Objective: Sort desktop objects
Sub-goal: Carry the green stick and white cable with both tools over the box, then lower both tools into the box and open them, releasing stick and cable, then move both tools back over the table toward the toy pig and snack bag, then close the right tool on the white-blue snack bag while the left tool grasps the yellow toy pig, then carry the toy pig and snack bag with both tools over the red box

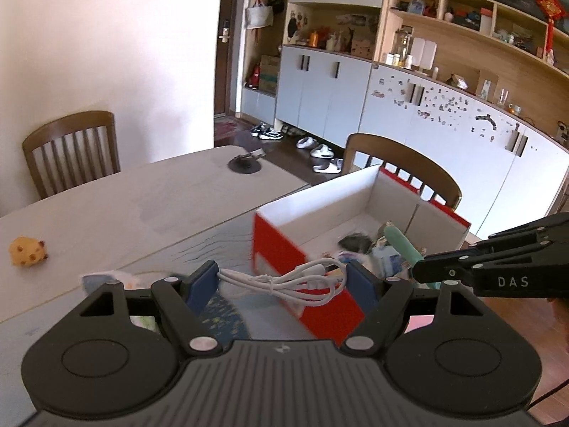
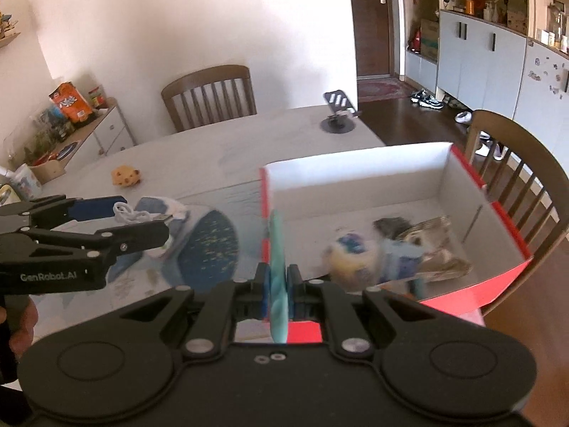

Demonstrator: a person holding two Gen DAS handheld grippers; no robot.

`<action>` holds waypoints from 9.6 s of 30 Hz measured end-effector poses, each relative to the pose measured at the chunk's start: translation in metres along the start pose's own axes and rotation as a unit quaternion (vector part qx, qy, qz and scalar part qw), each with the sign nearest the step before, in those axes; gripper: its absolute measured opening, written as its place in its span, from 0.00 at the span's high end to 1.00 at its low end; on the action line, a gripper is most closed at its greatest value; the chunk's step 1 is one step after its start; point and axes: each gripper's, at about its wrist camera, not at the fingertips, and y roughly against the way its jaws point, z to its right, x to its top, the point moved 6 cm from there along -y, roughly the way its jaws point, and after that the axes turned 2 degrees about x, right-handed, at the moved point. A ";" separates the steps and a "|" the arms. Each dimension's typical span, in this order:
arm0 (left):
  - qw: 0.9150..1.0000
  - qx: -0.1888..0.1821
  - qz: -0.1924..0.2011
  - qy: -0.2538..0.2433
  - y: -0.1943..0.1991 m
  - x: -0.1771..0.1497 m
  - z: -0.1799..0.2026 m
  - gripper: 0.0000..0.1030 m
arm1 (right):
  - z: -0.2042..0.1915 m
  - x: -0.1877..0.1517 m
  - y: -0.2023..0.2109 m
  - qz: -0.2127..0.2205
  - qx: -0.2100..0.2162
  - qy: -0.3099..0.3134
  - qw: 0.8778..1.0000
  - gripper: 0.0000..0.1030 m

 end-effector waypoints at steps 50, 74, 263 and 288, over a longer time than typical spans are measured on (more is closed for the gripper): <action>0.975 -0.077 -0.196 -0.073 -0.169 -0.003 0.106 0.24 | 0.164 0.057 -0.117 -0.080 -0.044 0.039 0.995 0.91; 0.971 -0.079 -0.209 -0.086 -0.177 -0.017 0.115 0.24 | 0.169 0.050 -0.154 -0.127 -0.056 0.057 0.989 0.91; 0.979 0.189 -0.025 0.076 -0.062 -0.041 -0.337 0.30 | -0.201 0.026 -0.218 -0.136 -0.016 0.091 0.986 0.85; 0.989 0.140 -0.037 0.042 0.016 -0.053 -0.223 0.30 | -0.180 0.008 -0.135 -0.100 0.006 0.053 0.994 0.85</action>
